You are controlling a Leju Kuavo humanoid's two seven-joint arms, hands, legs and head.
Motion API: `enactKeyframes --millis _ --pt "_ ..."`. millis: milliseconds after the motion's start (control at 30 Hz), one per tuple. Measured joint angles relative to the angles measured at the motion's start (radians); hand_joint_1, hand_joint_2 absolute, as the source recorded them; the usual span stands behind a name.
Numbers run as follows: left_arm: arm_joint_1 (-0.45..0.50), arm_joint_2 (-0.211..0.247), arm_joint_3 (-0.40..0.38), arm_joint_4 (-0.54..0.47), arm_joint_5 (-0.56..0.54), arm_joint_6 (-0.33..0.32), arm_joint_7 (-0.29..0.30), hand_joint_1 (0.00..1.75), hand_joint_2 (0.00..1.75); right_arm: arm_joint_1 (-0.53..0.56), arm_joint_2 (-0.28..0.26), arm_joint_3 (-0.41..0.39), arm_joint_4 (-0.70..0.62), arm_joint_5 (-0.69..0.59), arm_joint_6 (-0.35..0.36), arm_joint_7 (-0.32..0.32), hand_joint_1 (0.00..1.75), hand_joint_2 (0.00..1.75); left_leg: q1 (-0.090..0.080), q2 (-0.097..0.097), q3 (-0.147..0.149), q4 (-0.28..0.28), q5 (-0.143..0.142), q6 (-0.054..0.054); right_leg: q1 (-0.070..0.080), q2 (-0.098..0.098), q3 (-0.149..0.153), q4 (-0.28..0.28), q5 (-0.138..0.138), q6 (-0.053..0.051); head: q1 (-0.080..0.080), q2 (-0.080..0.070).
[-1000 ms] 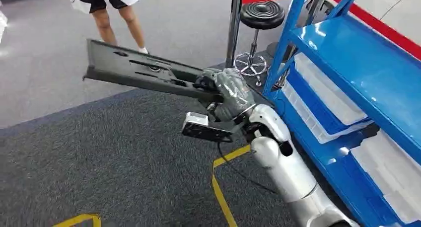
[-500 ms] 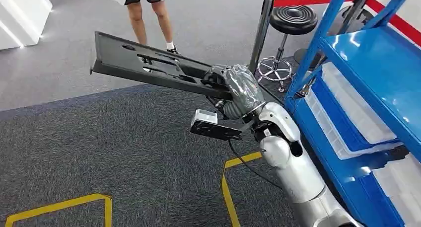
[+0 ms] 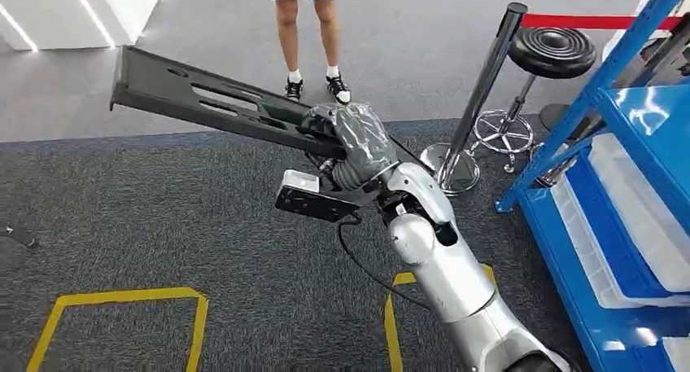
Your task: Take the parts from the cabinet and place them on the table.
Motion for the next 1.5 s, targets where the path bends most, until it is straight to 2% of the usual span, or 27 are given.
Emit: enactKeyframes --millis 67,100,133,167,233,300,333,400,433,467,600,667,767,833,900,933,967,1033,1100,1167,1200,1267,1300,1367,1433,1467,1500 --pt "0.012 -0.009 -0.001 0.0 -0.002 -0.015 -0.02 0.0 1.75 0.007 -0.013 0.0 -0.021 -0.011 0.005 0.011 1.75 1.75 0.007 -0.02 -0.004 -0.007 0.007 -0.015 0.007 -0.017 0.0 -0.002 0.005 -0.013 0.001 0.0" --pt "0.015 -0.018 -0.001 -0.012 -0.003 -0.034 -0.029 0.0 1.75 0.011 -0.026 -0.001 -0.047 -0.022 0.013 0.018 1.75 1.75 0.007 -0.012 -0.01 -0.003 0.005 -0.015 -0.001 -0.031 0.004 -0.011 0.011 -0.023 0.0 0.0" --pt "0.017 -0.047 -0.001 -0.04 -0.003 -0.061 -0.035 0.0 1.75 0.015 -0.046 -0.006 -0.077 -0.032 0.03 0.02 1.75 1.75 -0.001 0.055 -0.018 0.02 -0.011 -0.016 0.001 -0.042 0.008 -0.017 0.013 -0.028 -0.001 0.0" --pt "0.017 -0.063 -0.001 -0.073 -0.004 -0.077 -0.037 0.0 1.75 0.019 -0.063 -0.014 -0.102 -0.037 0.039 0.02 1.75 1.75 -0.001 0.091 -0.042 0.075 -0.046 -0.019 0.004 -0.054 0.01 -0.02 0.015 -0.033 -0.004 0.0" --pt "0.019 -0.095 -0.001 -0.114 -0.005 -0.098 -0.042 0.0 1.75 0.027 -0.091 -0.024 -0.133 -0.039 0.046 0.022 1.75 1.75 0.003 0.111 -0.114 0.232 -0.117 -0.022 0.009 -0.08 0.01 -0.02 0.013 -0.036 -0.004 0.0" --pt "0.022 -0.124 -0.001 -0.144 -0.005 -0.106 -0.05 0.0 1.75 0.044 -0.12 -0.034 -0.157 -0.039 0.05 0.025 1.75 1.75 0.004 0.113 -0.144 0.296 -0.126 -0.021 0.012 -0.106 0.011 -0.02 0.011 -0.036 -0.004 0.0" --pt "0.022 -0.133 -0.001 -0.157 -0.005 -0.11 -0.05 0.0 1.75 0.053 -0.133 -0.039 -0.167 -0.039 0.049 0.022 1.75 1.75 0.004 0.114 -0.125 0.263 -0.102 -0.02 0.013 -0.118 0.013 -0.02 0.009 -0.036 -0.004 0.0" --pt "0.024 -0.151 -0.001 -0.179 -0.005 -0.11 -0.05 0.0 1.75 0.061 -0.15 -0.055 -0.184 -0.039 0.049 0.02 1.75 1.75 0.003 0.134 -0.028 0.089 -0.022 -0.011 0.015 -0.141 0.018 -0.02 0.005 -0.032 -0.004 0.0" --pt "0.024 -0.153 -0.002 -0.189 -0.005 -0.109 -0.05 0.0 1.75 0.061 -0.154 -0.06 -0.191 -0.039 0.049 0.02 1.75 1.75 -0.004 0.177 0.01 0.01 -0.017 -0.004 0.016 -0.148 0.02 -0.02 0.003 -0.029 -0.003 0.0" --pt "0.024 -0.156 -0.002 -0.197 -0.005 -0.109 -0.05 0.0 1.75 0.061 -0.159 -0.065 -0.198 -0.039 0.049 0.018 1.75 1.75 -0.021 0.185 0.02 -0.001 -0.024 0.002 0.023 -0.157 0.018 -0.02 0.0 -0.023 -0.004 0.0" --pt "0.024 -0.167 -0.001 -0.229 -0.005 -0.114 -0.04 0.0 1.75 0.06 -0.164 -0.068 -0.203 -0.04 0.053 0.014 1.75 1.75 -0.024 0.142 0.023 -0.021 -0.014 0.026 0.022 -0.192 0.033 -0.031 -0.002 0.002 -0.003 0.0" --pt "0.024 -0.177 -0.001 -0.245 -0.005 -0.123 -0.035 0.0 1.75 0.056 -0.166 -0.069 -0.203 -0.044 0.056 0.01 1.75 1.75 -0.016 0.124 0.038 -0.038 -0.004 0.038 0.012 -0.108 0.012 0.026 -0.045 0.002 -0.002 0.0" --pt "0.019 -0.189 -0.001 -0.267 -0.005 -0.132 -0.029 0.0 1.75 0.056 -0.176 -0.069 -0.201 -0.05 0.059 0.01 1.75 1.75 -0.017 0.091 0.036 -0.037 -0.005 0.046 0.011 -0.07 -0.097 0.24 -0.134 0.003 -0.002 0.0" --pt "0.021 -0.194 0.0 -0.274 -0.005 -0.136 -0.028 0.0 1.75 0.059 -0.18 -0.069 -0.2 -0.051 0.06 0.01 1.75 1.75 -0.017 0.062 0.035 -0.031 -0.006 0.045 0.011 -0.068 -0.111 0.246 -0.103 0.005 -0.001 0.0" --pt "0.022 -0.199 0.0 -0.278 -0.005 -0.137 -0.027 0.0 1.75 0.057 -0.18 -0.069 -0.2 -0.052 0.06 0.01 1.75 1.75 -0.015 0.034 0.035 -0.02 -0.011 0.041 0.007 -0.06 -0.049 0.107 -0.01 0.003 -0.002 0.0" --pt "0.022 -0.201 0.0 -0.28 -0.005 -0.137 -0.027 0.0 1.75 0.056 -0.181 -0.069 -0.2 -0.052 0.06 0.01 1.75 1.75 -0.014 0.021 0.032 -0.012 -0.015 0.035 0.003 -0.031 -0.013 0.026 0.027 0.002 -0.002 0.0" --pt "0.02 -0.201 0.0 -0.281 -0.005 -0.137 -0.027 0.0 1.75 0.055 -0.182 -0.069 -0.2 -0.052 0.06 0.01 1.75 1.75 -0.02 0.012 0.024 -0.003 -0.019 0.029 0.003 0.008 -0.005 0.004 0.009 0.003 -0.002 0.0" --pt "0.019 -0.203 0.0 -0.288 -0.005 -0.139 -0.027 0.0 1.75 0.055 -0.183 -0.069 -0.2 -0.053 0.06 0.01 1.75 1.75 -0.011 -0.007 0.01 0.001 -0.013 0.017 0.006 -0.005 -0.003 -0.007 0.009 -0.001 -0.002 0.0" --pt "0.027 -0.204 0.0 -0.291 -0.005 -0.142 -0.028 0.0 1.75 0.053 -0.183 -0.069 -0.2 -0.053 0.061 0.01 1.75 1.75 -0.009 -0.03 0.005 -0.007 -0.007 0.002 0.006 -0.025 0.001 -0.015 0.015 -0.015 -0.002 0.0" --pt "0.027 -0.207 0.0 -0.297 -0.005 -0.149 -0.033 0.0 1.75 0.052 -0.182 -0.069 -0.201 -0.053 0.061 0.01 1.75 1.75 -0.015 0.075 -0.012 0.038 -0.036 -0.003 0.006 -0.048 0.012 -0.03 0.021 -0.028 -0.006 0.0" --pt "0.025 -0.207 0.0 -0.299 -0.005 -0.151 -0.034 0.0 1.75 0.051 -0.183 -0.07 -0.201 -0.053 0.061 0.01 1.75 1.75 -0.012 0.099 -0.045 0.103 -0.071 -0.008 0.009 -0.063 0.013 -0.032 0.021 -0.033 -0.007 0.0" --pt "0.024 -0.209 0.0 -0.301 -0.005 -0.156 -0.04 0.0 1.75 0.052 -0.184 -0.071 -0.2 -0.053 0.061 0.01 1.75 1.75 -0.007 0.11 -0.118 0.244 -0.127 -0.013 0.014 -0.091 0.013 -0.031 0.017 -0.037 -0.007 0.0" --pt "0.024 -0.21 0.0 -0.301 -0.005 -0.158 -0.044 0.0 1.75 0.054 -0.185 -0.071 -0.2 -0.053 0.062 0.01 1.75 1.75 -0.005 0.112 -0.142 0.285 -0.133 -0.014 0.017 -0.106 0.014 -0.031 0.015 -0.037 -0.007 0.0" --pt "0.026 -0.211 0.0 -0.303 -0.005 -0.161 -0.046 0.0 1.75 0.054 -0.185 -0.071 -0.2 -0.053 0.062 0.01 1.75 1.75 -0.005 0.114 -0.11 0.219 -0.079 -0.011 0.019 -0.132 0.019 -0.031 0.009 -0.037 -0.007 0.0" --pt "0.028 -0.211 0.0 -0.309 -0.005 -0.162 -0.047 0.0 1.75 0.053 -0.185 -0.071 -0.2 -0.053 0.062 0.01 1.75 1.75 -0.011 0.144 -0.011 0.041 0.003 0.001 0.02 -0.153 0.032 -0.031 0.0 -0.033 -0.007 0.0" --pt "0.027 -0.211 0.0 -0.31 -0.005 -0.162 -0.047 0.0 1.75 0.053 -0.185 -0.073 -0.2 -0.053 0.062 0.01 1.75 1.75 -0.024 0.189 0.013 -0.003 -0.014 0.007 0.021 -0.162 0.036 -0.034 -0.004 -0.029 -0.006 0.0" --pt "0.026 -0.211 0.0 -0.313 -0.005 -0.162 -0.047 0.0 1.75 0.051 -0.187 -0.076 -0.2 -0.053 0.062 0.01 1.75 1.75 -0.032 0.185 0.018 -0.016 -0.014 0.015 0.025 -0.17 0.035 -0.033 -0.007 -0.023 -0.007 0.0"
